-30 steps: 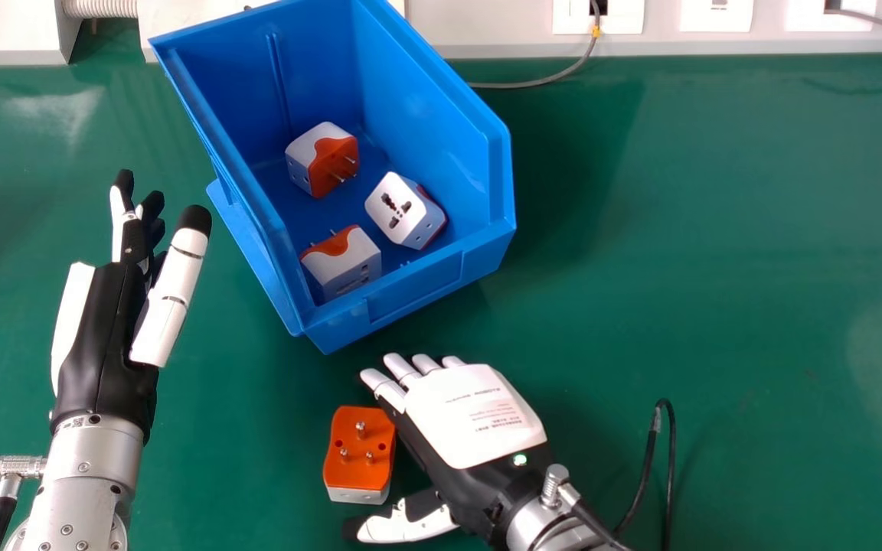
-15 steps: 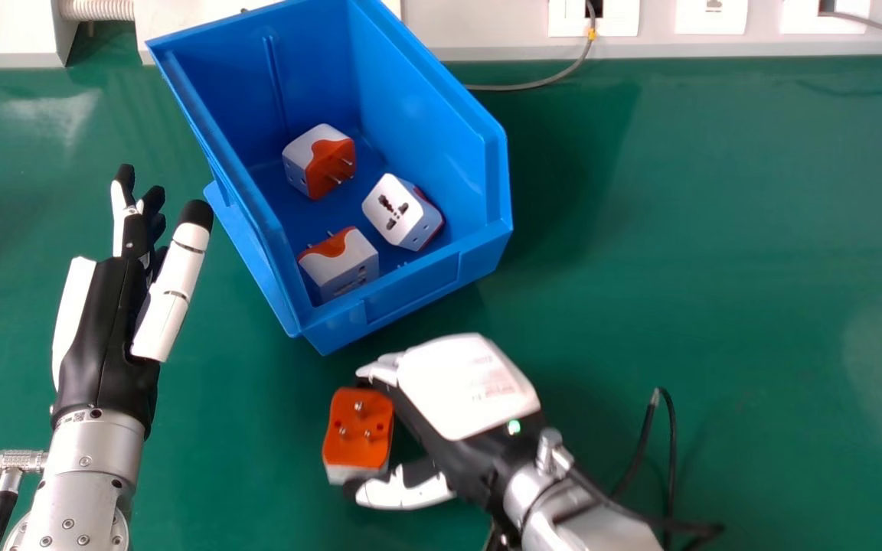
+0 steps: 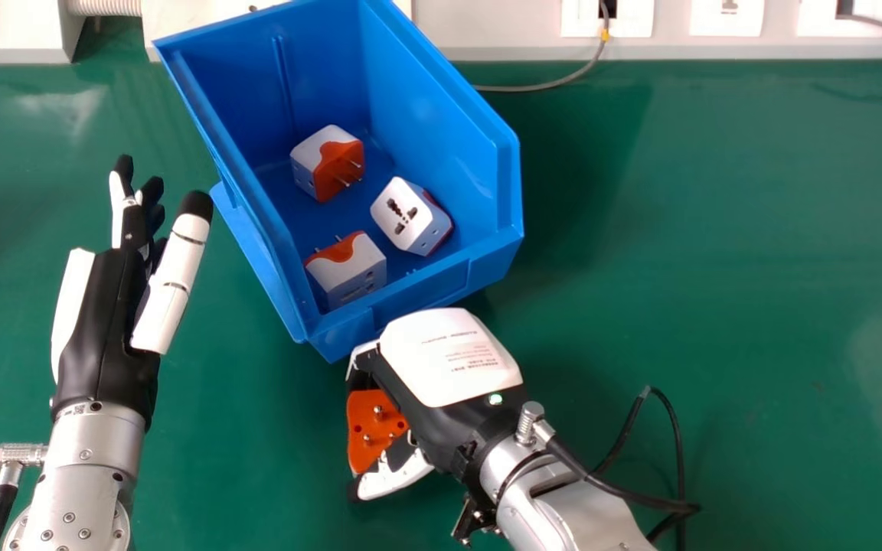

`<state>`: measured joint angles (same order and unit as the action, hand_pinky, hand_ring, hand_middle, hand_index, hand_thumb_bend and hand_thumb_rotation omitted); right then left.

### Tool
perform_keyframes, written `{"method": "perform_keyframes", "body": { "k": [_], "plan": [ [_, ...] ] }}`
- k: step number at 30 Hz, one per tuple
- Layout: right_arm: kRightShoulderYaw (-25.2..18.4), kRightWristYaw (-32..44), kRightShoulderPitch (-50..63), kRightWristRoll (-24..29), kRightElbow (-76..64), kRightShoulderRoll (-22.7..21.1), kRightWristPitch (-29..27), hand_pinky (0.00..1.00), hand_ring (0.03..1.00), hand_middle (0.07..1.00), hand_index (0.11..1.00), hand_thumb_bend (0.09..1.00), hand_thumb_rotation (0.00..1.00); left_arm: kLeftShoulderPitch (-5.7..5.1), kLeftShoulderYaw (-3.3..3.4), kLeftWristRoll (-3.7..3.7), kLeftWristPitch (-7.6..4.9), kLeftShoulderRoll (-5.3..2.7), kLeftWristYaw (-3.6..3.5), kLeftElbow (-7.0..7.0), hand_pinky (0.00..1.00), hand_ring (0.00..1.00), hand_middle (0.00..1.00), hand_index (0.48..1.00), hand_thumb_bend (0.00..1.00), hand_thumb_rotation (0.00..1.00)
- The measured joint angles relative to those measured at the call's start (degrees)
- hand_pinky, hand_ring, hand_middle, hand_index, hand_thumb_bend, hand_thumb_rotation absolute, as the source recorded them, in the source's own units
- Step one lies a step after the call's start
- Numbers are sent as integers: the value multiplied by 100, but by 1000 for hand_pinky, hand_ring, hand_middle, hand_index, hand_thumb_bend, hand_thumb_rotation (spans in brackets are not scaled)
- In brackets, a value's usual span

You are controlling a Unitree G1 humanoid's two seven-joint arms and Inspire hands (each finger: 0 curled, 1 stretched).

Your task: Pick all objects and put in blue box

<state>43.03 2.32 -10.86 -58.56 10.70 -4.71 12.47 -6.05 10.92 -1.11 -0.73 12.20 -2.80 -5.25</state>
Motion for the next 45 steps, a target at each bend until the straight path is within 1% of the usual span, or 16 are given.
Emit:
{"method": "perform_keyframes", "body": {
  "k": [8, 18, 20, 23, 25, 30, 31, 34, 38, 41, 43, 45],
  "plan": [
    [-21, -36, 74, 188, -68, -43, -121, 216, 287, 384, 483, 496, 133, 0, -1, 1, 4, 0, -2, 0, 979, 1000, 1000, 991, 513, 890],
    [-83, -12, 236, 376, -266, -128, -176, 229, 301, 396, 484, 496, 133, 7, 0, 23, 26, 1, -19, 0, 979, 1000, 1000, 992, 512, 890],
    [-132, 17, 298, 434, -333, -145, -169, 216, 288, 384, 484, 496, 132, 14, 0, 24, 28, 1, -20, 0, 979, 1000, 1000, 994, 510, 889],
    [-181, 107, 436, 480, -529, -224, -170, 139, 209, 305, 481, 498, 128, 42, -1, 23, 28, 3, -21, 8, 980, 1000, 1000, 997, 501, 888],
    [-212, 202, 559, 506, -728, -282, -169, 122, 191, 286, 480, 498, 126, 68, -1, 23, 27, 4, -24, 29, 980, 1000, 1000, 997, 499, 888],
    [-339, 387, 917, 650, -1221, -544, -185, 53, 115, 195, 473, 501, 116, 90, -2, 26, 27, 6, -38, 61, 980, 1000, 1000, 999, 495, 886],
    [-392, 415, 1069, 719, -1446, -647, -217, 53, 115, 195, 473, 501, 116, 99, -5, 26, 27, 5, -53, 61, 980, 1000, 1000, 999, 495, 886],
    [-576, 441, 1504, 893, -2159, -1004, -467, 37, 99, 183, 472, 496, 124, 113, 18, 52, 63, 8, -54, 62, 980, 1000, 1000, 1000, 494, 885],
    [-891, 572, 1892, 1014, -3002, -1395, -724, 34, 96, 184, 470, 493, 131, 130, 16, 73, 112, 8, -74, 61, 980, 1000, 1000, 1000, 494, 885],
    [-1159, 718, 2034, 1110, -3456, -1588, -829, 43, 103, 191, 470, 492, 137, 153, 24, 77, 111, 17, -80, 99, 981, 1000, 1000, 1000, 493, 884],
    [-1299, 827, 2080, 1143, -3669, -1639, -857, 49, 107, 194, 469, 491, 139, 158, 34, 89, 111, 26, -85, 138, 981, 1000, 1000, 1000, 493, 884],
    [-1437, 903, 2083, 1221, -3831, -1671, -926, 53, 111, 195, 469, 491, 141, 159, 36, 97, 111, 29, -95, 146, 981, 1000, 1000, 1000, 493, 884]
  ]
}}
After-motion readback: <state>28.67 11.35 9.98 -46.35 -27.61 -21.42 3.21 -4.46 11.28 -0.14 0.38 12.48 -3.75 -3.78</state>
